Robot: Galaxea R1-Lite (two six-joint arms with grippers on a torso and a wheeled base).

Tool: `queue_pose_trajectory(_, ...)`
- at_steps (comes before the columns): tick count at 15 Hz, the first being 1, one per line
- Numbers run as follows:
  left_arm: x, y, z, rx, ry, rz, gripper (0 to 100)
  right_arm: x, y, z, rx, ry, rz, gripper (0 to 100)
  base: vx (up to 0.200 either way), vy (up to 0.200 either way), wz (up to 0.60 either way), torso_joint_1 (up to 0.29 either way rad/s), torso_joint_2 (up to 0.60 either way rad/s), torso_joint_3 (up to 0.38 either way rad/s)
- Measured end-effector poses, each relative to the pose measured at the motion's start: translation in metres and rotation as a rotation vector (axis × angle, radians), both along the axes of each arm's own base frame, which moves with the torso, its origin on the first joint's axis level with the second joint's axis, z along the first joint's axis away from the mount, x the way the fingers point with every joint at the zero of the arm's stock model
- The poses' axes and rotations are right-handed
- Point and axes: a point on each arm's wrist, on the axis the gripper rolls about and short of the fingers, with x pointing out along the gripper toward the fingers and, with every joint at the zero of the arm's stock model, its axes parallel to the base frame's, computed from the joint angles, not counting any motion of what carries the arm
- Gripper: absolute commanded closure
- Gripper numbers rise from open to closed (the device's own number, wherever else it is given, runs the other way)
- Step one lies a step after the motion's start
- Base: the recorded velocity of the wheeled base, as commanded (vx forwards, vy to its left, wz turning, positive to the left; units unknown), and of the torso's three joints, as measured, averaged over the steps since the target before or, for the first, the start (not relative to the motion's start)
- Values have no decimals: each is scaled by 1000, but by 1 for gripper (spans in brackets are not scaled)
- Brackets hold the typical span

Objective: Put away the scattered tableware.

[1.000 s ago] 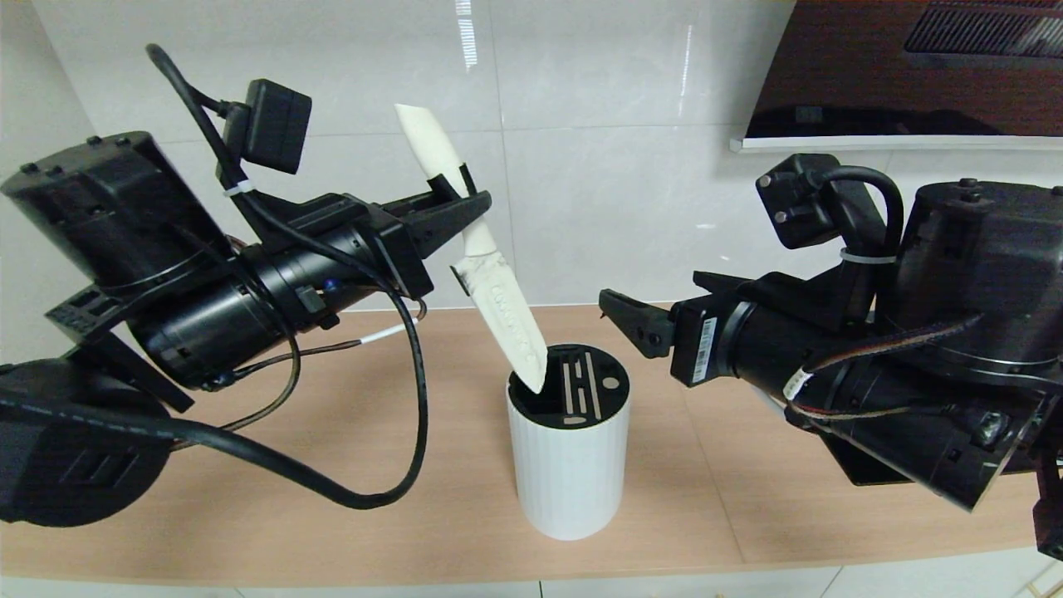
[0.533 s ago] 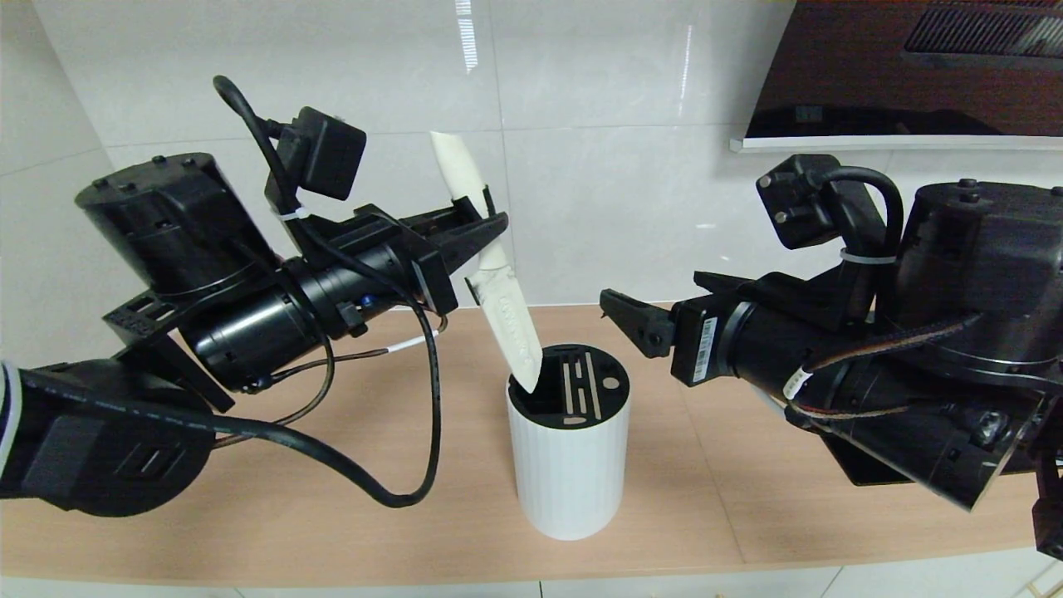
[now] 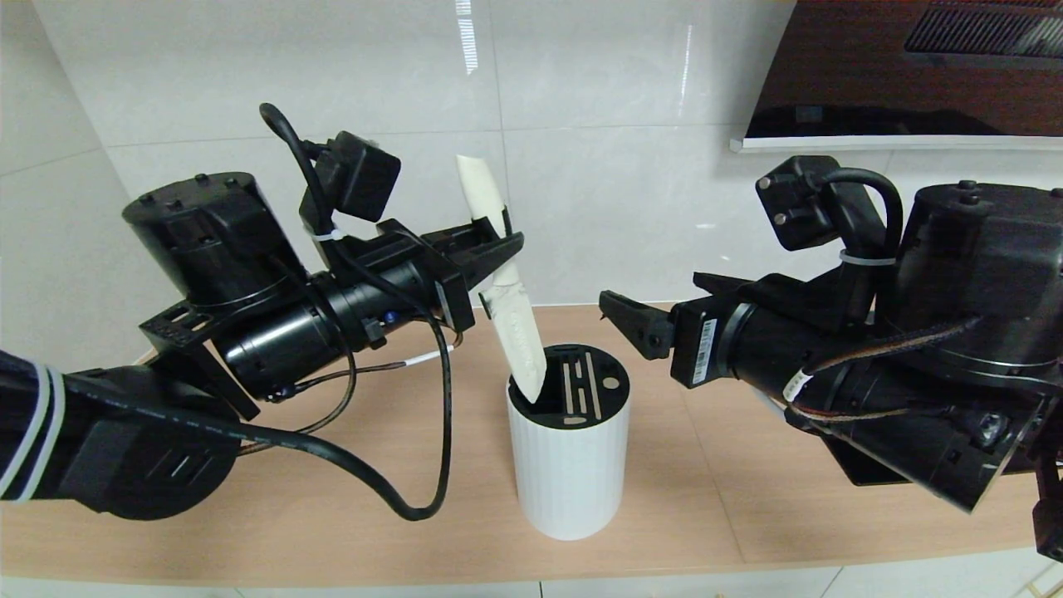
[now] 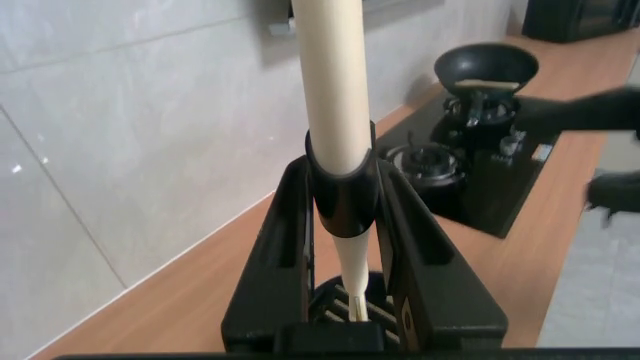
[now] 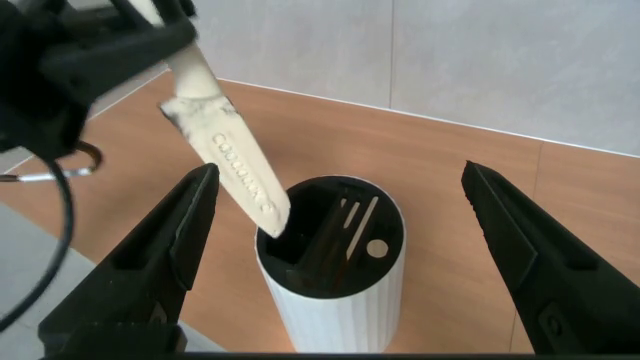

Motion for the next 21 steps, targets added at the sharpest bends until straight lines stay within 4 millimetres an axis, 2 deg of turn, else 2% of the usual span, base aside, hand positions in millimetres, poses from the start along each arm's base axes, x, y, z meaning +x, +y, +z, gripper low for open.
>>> queue_pose_trajectory(21, 8, -32, -44, 32, 71, 92, 100, 0, 0, -1, -2, 1, 1, 0, 0, 0, 0, 0, 0, 0)
